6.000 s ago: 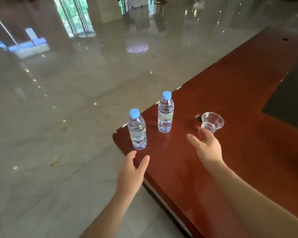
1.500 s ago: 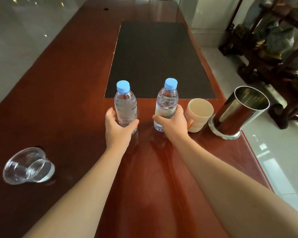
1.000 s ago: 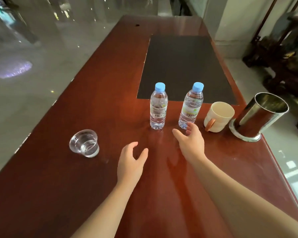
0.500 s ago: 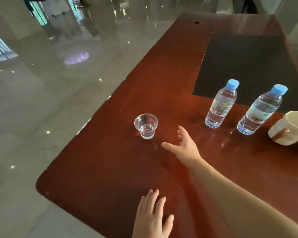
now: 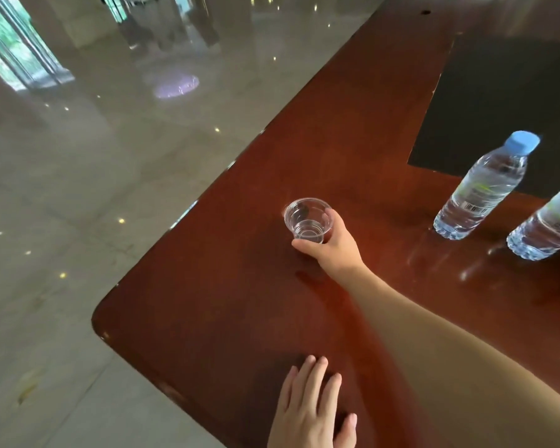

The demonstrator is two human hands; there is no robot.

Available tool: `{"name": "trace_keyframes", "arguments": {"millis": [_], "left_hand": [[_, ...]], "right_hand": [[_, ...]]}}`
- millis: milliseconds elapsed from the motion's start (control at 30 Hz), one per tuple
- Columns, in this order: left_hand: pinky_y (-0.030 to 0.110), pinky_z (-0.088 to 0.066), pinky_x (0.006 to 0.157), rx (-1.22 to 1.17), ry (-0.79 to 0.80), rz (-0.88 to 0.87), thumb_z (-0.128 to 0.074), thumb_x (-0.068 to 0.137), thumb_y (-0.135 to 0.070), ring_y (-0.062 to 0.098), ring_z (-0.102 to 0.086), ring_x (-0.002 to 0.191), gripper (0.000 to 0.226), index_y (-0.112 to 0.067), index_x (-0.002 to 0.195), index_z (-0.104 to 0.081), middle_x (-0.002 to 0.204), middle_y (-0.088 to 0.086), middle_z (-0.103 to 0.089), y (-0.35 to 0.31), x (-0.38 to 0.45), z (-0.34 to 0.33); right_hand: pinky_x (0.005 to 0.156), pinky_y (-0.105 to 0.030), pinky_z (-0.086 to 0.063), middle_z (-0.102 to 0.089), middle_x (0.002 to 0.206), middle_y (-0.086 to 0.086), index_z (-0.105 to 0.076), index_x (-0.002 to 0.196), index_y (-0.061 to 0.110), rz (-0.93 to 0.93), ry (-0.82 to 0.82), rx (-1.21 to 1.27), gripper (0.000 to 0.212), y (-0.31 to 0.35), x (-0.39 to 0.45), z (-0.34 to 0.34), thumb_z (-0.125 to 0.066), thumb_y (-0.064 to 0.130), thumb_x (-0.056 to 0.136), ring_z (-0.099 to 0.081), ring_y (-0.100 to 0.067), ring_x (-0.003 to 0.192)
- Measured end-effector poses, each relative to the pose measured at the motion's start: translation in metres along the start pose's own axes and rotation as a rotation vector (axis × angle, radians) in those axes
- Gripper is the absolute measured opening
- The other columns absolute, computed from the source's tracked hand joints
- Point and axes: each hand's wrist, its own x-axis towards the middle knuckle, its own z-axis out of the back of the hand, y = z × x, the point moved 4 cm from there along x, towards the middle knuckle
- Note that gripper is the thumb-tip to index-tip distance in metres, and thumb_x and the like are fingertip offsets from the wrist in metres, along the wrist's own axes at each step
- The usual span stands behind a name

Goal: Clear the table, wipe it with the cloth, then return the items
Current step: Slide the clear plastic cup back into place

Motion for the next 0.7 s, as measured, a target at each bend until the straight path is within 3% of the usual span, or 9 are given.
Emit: {"name": "trace_keyframes", "arguments": {"millis": [100, 233, 300, 400, 533, 700], "left_hand": [[0.039, -0.042, 0.095, 0.017, -0.041, -0.019, -0.065, 0.056, -0.051, 0.024, -0.067, 0.108, 0.048, -0.023, 0.093, -0.077, 0.115, 0.004, -0.071, 0.0, 0.0, -0.002], [0.04, -0.042, 0.094, 0.031, -0.094, -0.022, -0.065, 0.055, -0.05, 0.025, -0.064, 0.113, 0.048, -0.022, 0.093, -0.077, 0.115, 0.005, -0.071, 0.002, 0.0, -0.005], [0.041, -0.042, 0.094, 0.032, -0.124, -0.027, -0.066, 0.056, -0.049, 0.023, -0.056, 0.117, 0.048, -0.021, 0.094, -0.077, 0.116, 0.006, -0.07, 0.002, -0.001, -0.006], [0.041, -0.042, 0.094, 0.03, -0.142, -0.037, -0.066, 0.057, -0.047, 0.023, -0.057, 0.117, 0.048, -0.02, 0.095, -0.077, 0.117, 0.007, -0.07, 0.002, -0.003, -0.006], [0.042, -0.041, 0.095, 0.017, -0.151, -0.051, -0.065, 0.06, -0.045, 0.023, -0.051, 0.119, 0.049, -0.017, 0.098, -0.076, 0.117, 0.009, -0.069, 0.003, -0.003, -0.006], [0.044, -0.04, 0.098, -0.024, -0.121, -0.063, -0.06, 0.069, -0.044, 0.026, -0.053, 0.12, 0.047, -0.013, 0.1, -0.075, 0.12, 0.012, -0.068, 0.003, -0.005, -0.007]], "right_hand": [[0.084, -0.007, -0.029, -0.048, 0.128, 0.023, -0.039, 0.145, 0.03, -0.013, -0.015, 0.031, 0.091, -0.004, 0.004, -0.001, -0.087, 0.042, 0.068, -0.045, 0.003, 0.114], [0.096, -0.018, -0.035, -0.052, 0.135, 0.016, -0.04, 0.145, 0.028, -0.003, -0.032, 0.039, 0.088, -0.005, 0.005, -0.002, -0.086, 0.042, 0.071, -0.049, -0.004, 0.122], [0.101, -0.023, -0.039, -0.053, 0.133, 0.021, -0.042, 0.143, 0.029, 0.006, -0.042, 0.06, 0.086, -0.001, 0.003, -0.001, -0.086, 0.043, 0.07, -0.052, -0.006, 0.122], [0.101, -0.024, -0.042, -0.049, 0.113, 0.038, -0.044, 0.141, 0.032, 0.022, -0.064, 0.083, 0.085, 0.005, -0.002, 0.005, -0.086, 0.044, 0.068, -0.054, -0.003, 0.115], [0.102, -0.035, -0.047, -0.05, 0.115, 0.036, -0.044, 0.138, 0.037, 0.034, -0.091, 0.118, 0.086, 0.006, -0.014, 0.023, -0.086, 0.049, 0.065, -0.058, -0.008, 0.117], [0.1, -0.037, -0.049, -0.051, 0.116, 0.038, -0.043, 0.137, 0.041, 0.021, -0.186, 0.132, 0.089, -0.002, -0.043, 0.064, -0.084, 0.056, 0.06, -0.06, -0.008, 0.115]]}}
